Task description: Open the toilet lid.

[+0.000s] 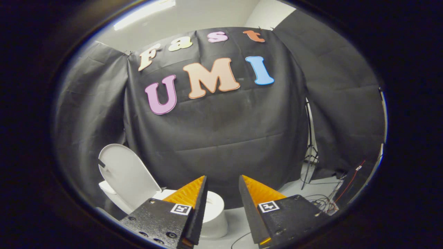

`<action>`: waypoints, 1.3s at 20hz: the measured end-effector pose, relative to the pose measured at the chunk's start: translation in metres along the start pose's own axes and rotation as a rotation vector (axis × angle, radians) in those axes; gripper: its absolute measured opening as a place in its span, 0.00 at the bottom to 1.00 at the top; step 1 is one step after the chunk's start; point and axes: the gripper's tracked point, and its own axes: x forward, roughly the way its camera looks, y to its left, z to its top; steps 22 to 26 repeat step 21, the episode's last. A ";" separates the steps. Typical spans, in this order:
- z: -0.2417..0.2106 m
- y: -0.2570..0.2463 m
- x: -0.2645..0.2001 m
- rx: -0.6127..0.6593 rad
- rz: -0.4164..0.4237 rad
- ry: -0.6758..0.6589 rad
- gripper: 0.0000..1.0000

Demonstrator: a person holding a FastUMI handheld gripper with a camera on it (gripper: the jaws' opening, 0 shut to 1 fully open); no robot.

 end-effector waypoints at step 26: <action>-0.016 -0.145 0.002 -0.121 0.002 0.144 0.53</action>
